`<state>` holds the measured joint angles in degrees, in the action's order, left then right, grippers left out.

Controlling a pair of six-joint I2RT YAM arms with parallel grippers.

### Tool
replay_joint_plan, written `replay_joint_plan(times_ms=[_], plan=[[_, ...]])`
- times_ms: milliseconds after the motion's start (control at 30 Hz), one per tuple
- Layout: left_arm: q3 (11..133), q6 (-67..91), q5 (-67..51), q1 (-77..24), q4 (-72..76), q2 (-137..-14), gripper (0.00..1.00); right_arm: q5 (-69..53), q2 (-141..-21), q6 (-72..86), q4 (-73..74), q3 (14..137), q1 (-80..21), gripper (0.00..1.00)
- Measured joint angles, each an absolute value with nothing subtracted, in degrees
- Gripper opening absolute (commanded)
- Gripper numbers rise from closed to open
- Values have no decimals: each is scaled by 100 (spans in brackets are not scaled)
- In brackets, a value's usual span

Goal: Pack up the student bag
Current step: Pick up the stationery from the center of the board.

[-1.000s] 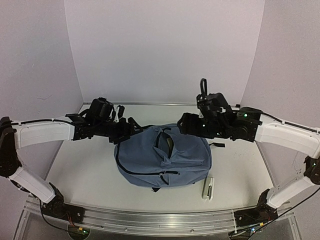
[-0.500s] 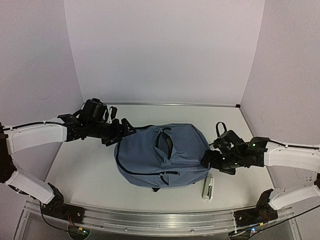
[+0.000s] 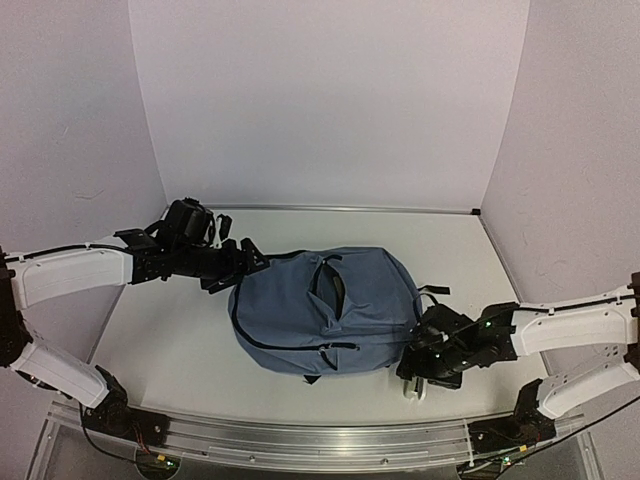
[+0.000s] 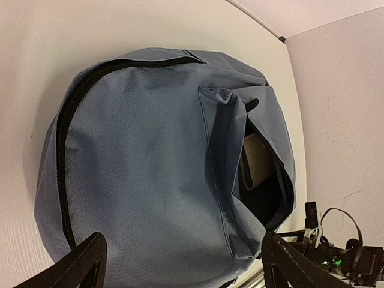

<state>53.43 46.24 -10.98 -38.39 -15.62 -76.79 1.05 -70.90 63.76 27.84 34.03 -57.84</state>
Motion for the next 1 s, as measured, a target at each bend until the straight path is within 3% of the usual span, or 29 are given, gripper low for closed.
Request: replay_joint_plan(times_ms=[633, 1000], plan=[[5118, 4650, -1138, -3839, -1553, -7669, 89, 346, -7737, 6876, 2584, 3284, -6184, 46], [5123, 4636, -1215, -3839, -1572, -7644, 89, 535, -7788, 6918, 2575, 3291, -6364, 41]])
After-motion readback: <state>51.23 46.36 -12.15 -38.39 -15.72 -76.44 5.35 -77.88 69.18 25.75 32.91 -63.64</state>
